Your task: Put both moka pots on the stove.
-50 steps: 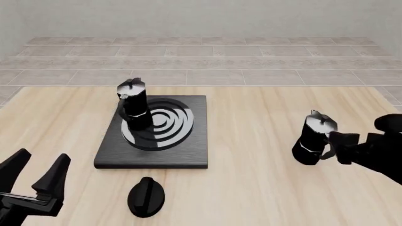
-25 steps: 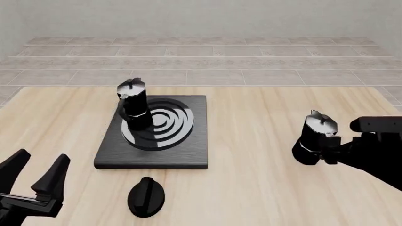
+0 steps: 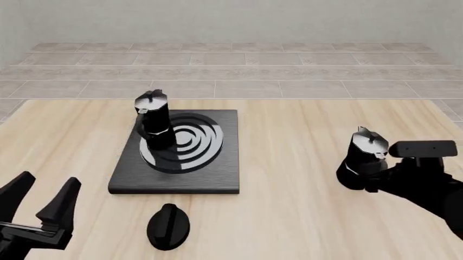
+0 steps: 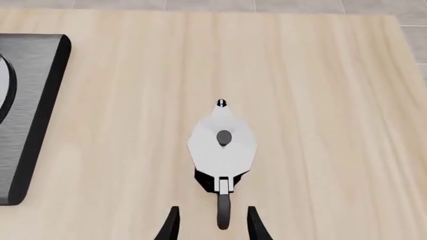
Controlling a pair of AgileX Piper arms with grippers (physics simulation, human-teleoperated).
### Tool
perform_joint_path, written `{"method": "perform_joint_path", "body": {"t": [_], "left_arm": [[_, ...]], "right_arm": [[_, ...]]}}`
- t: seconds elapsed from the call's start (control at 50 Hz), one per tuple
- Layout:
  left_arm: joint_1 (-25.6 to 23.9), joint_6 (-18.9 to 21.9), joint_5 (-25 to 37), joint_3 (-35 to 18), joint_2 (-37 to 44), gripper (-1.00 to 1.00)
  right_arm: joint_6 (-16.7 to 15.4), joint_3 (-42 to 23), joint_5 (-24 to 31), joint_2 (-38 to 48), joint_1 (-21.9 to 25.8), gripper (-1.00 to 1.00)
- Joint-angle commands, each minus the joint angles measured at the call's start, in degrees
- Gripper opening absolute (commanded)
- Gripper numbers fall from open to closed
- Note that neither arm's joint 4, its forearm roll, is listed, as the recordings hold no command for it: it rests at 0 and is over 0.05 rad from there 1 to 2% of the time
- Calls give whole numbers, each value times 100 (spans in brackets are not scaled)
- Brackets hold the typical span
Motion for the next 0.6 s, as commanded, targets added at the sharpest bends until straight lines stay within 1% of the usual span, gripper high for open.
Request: {"method": "perform_joint_path", "body": {"t": [0.02, 0.32, 0.6], "left_arm": [[1, 0, -47, 3, 45, 100], [1, -2, -39, 5, 39, 100], [1, 0, -37, 5, 35, 100]], "right_arm": [[-8, 55, -406, 479, -22, 100], [22, 61, -938, 1095, -23, 100], [24, 42, -1051, 1243, -53, 100]]}}
